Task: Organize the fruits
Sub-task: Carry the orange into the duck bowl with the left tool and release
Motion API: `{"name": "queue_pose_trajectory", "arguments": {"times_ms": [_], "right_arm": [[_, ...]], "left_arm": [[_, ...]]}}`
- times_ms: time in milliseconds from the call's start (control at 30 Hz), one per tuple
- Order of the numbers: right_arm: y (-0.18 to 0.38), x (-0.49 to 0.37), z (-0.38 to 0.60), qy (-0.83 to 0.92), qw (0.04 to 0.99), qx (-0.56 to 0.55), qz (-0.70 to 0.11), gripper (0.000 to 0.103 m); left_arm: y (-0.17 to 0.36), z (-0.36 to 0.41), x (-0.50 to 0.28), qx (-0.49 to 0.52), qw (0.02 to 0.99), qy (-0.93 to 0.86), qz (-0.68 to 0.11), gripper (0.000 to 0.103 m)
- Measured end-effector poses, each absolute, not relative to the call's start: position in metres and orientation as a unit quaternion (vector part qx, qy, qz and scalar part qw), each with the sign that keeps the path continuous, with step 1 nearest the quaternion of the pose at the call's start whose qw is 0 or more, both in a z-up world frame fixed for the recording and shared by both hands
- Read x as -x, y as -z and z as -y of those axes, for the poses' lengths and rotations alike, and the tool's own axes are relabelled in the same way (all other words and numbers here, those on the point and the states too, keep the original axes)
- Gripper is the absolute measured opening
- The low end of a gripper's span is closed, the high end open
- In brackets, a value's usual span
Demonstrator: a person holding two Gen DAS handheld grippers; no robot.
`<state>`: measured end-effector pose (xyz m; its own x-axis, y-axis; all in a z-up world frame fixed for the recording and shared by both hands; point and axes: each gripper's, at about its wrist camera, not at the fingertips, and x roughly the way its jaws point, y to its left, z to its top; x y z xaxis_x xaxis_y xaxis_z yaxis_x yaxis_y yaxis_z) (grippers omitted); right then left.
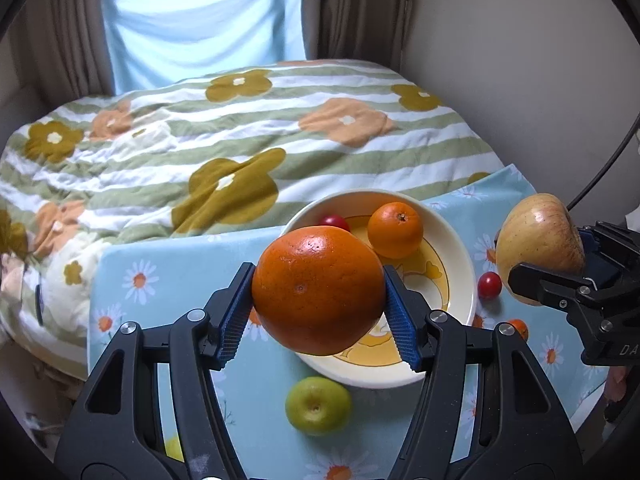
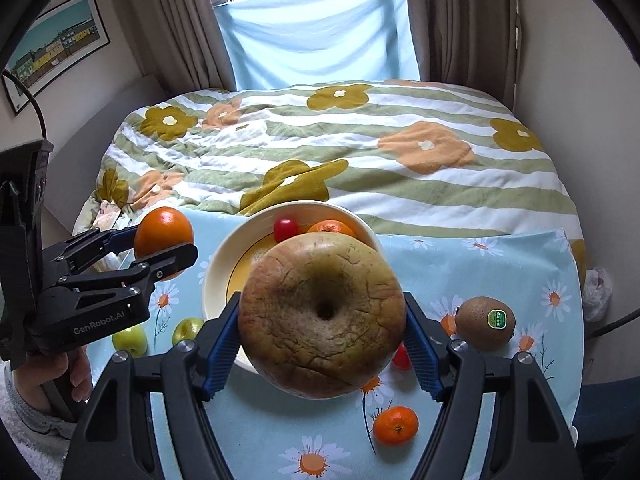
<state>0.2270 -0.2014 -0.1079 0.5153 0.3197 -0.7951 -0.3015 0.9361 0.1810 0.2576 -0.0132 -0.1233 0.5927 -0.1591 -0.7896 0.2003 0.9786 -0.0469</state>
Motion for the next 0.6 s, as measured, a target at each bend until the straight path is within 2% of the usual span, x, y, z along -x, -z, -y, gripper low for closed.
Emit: {"name": "queue_pose_trajectory", "arguments": {"times_ms": [267, 600], "right_arm": [[0.123, -0.241, 0.205, -0.136, 0.869, -0.035, -0.474, 0.07], [0.129, -0.242, 0.213, -0.1, 0.869, -0.054, -0.481, 0.07]], "left_arm": [[0.159, 0.024, -0.294, -0.062, 0.874, 0.138, -0.463, 0.066], [0.174, 0.035, -0.307, -0.091, 0.86, 0.169, -0.472, 0.067]]}}
